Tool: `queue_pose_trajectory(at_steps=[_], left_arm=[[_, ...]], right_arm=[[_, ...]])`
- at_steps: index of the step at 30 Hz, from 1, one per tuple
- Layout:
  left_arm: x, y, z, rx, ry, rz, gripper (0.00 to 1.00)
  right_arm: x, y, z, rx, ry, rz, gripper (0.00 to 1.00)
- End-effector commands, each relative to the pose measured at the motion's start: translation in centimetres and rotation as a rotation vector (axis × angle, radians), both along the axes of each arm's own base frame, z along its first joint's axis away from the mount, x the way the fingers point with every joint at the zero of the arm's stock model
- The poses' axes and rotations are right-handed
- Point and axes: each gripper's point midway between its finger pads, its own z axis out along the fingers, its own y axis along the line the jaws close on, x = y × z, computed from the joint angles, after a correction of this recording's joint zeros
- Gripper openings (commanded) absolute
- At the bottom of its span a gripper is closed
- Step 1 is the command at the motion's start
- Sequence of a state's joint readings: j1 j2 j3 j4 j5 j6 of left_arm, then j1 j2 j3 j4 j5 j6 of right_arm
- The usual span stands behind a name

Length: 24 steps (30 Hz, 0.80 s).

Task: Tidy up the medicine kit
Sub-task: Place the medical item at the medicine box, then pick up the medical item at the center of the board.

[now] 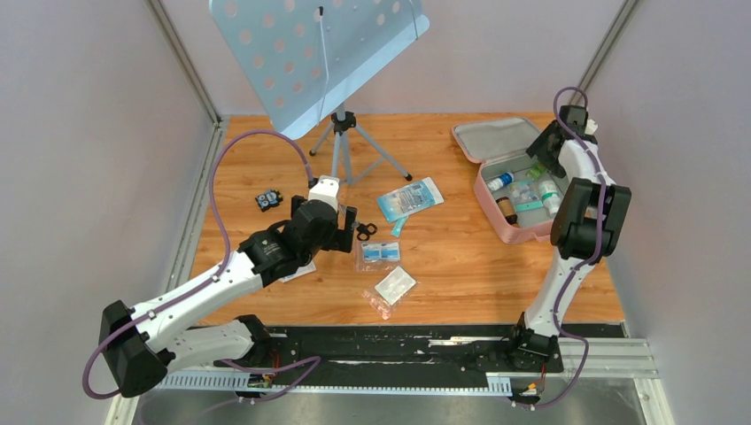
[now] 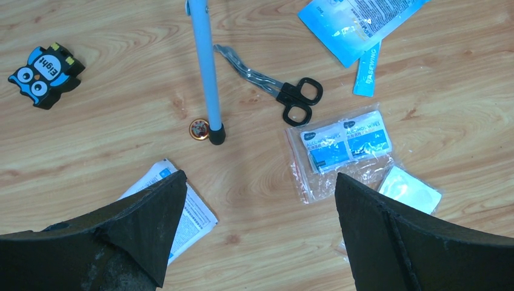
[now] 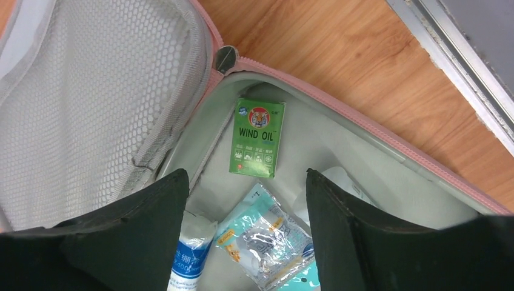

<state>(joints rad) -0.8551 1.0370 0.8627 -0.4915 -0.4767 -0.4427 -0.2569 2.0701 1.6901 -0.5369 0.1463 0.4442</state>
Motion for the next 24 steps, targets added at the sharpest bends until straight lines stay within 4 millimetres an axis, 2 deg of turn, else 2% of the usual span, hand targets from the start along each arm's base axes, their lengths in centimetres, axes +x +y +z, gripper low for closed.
queue_pose_trajectory(at_steps=[1, 5, 9, 12, 14, 17, 19, 21, 24], left_arm=[[0.6, -0.4, 1.7, -0.032, -0.040, 0.013, 1.00], [0.7, -0.6, 1.6, -0.039, -0.036, 0.010, 1.00], [0.7, -0.7, 1.8, -0.050, -0.038, 0.015, 1.00], [0.6, -0.4, 2.2, -0.068, -0.048, 0.033, 1.00], [0.5, -0.1, 2.4, -0.082, -0.059, 0.043, 1.00], [0.3, 0.2, 2.3, -0.085, -0.061, 0.047, 1.00], [0.2, 0.4, 2.3, -0.081, -0.058, 0.048, 1.00], [0.2, 0.4, 2.1, -0.081, -0.052, 0.052, 1.00], [0.1, 0.2, 2.0, -0.090, -0.046, 0.049, 1.00]], right_arm=[[0.7, 0.3, 6.2, -0.012, -0.147, 0.016, 0.69], [-1.5, 3.4, 10.1, 0.002, -0.227, 0.073, 0.68], [-4.6, 10.7, 12.8, 0.032, -0.315, 0.243, 0.67], [-7.4, 18.0, 11.5, 0.070, -0.300, 0.436, 0.67], [-9.7, 22.4, 9.8, 0.095, -0.260, 0.545, 0.67], [-13.5, 27.5, 6.7, 0.131, -0.178, 0.656, 0.67], [-15.7, 29.7, 4.8, 0.150, -0.121, 0.693, 0.67], [-17.2, 31.0, 2.9, 0.172, -0.068, 0.706, 0.67], [-17.6, 31.8, 1.3, 0.221, -0.027, 0.675, 0.66]])
